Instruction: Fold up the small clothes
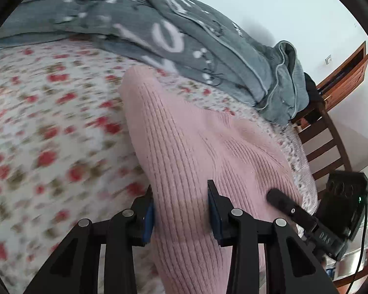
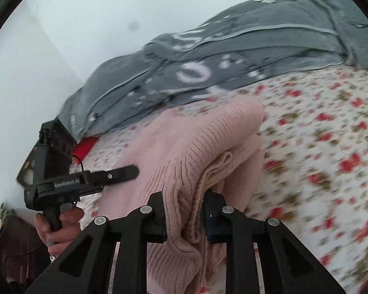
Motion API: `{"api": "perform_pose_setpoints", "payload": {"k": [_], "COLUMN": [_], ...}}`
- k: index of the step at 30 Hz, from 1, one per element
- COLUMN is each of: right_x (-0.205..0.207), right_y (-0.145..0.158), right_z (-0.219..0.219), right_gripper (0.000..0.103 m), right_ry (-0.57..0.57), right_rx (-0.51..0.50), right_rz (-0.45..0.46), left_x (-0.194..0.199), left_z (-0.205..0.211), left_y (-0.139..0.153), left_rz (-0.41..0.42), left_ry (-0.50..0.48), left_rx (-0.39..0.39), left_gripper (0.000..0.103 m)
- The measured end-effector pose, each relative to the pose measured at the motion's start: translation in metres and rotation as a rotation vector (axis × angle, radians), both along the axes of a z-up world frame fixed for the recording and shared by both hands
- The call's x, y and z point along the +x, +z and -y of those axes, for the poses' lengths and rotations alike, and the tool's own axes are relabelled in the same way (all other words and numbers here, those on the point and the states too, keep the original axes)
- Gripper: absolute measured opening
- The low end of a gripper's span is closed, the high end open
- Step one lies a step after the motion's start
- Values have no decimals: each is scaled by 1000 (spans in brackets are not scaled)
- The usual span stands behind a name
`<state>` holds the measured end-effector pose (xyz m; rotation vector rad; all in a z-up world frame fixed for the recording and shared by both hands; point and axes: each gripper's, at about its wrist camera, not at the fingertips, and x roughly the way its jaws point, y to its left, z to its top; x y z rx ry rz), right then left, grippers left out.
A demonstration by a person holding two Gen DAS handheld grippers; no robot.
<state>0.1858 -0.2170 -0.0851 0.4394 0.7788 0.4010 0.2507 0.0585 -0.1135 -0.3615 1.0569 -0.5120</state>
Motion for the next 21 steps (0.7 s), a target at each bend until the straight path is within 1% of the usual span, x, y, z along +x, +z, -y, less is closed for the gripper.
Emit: {"api": "perform_pose_setpoints", "payload": {"k": [2,3,5,6,7,8,10,11,12,13,14,17,18,19,20,21], "right_x": [-5,-7,-10,-9,-12,-17,-23,-27,-28,-33,-41,-55,-58,-62,-65,-64], "right_y": [-14,-21,-37,-47,-54,-53,-45,-37,-31,-24,-11,8,8,6,0,-12], "right_z": [-17,-24,-39,-45,-47,-45,-38,-32,-29,-28,-29,-42,-48,-55,-64,-74], "right_gripper": [21,21,23,26,27,28,33,34,35,35,35,35,33,25,20,17], "right_ry": [42,59,72,67,68,62,55,45,34,23,1,-30,-24,-11,4,17], "right_rx": [34,29,-44,-93,-111,-102,-96,-96,-107,-128,-179,-282,-299,-320,-360,-427], "right_rz": [-26,-37,-64,-85,-97,-90,-104,-101,-81,-54,0,126,154,179,199,204], "left_x": [-9,-11,-14,-18,-22,-25,-34,-38,-44,-49,-53,-71,-77,-84,-88,-93], "left_z": [-17,-22,-27,-30,-33,-33,-33,-31,-28,-25,-22,-13,-10,-3,2,8], "left_y": [-11,-17,-33,-36,-34,-30,-16,-7,4,12,19,31,31,28,23,14], "left_rz": [-8,-18,-33,-19,-3,6,46,78,126,160,184,257,276,302,322,344], "left_ry": [22,27,40,40,37,36,28,26,24,19,12,-33,-48,-70,-94,-122], "left_rx": [16,29,72,73,63,67,116,149,186,204,208,167,166,180,187,193], "left_gripper": [38,39,49,50,52,51,50,50,50,50,50,52,52,52,53,53]}}
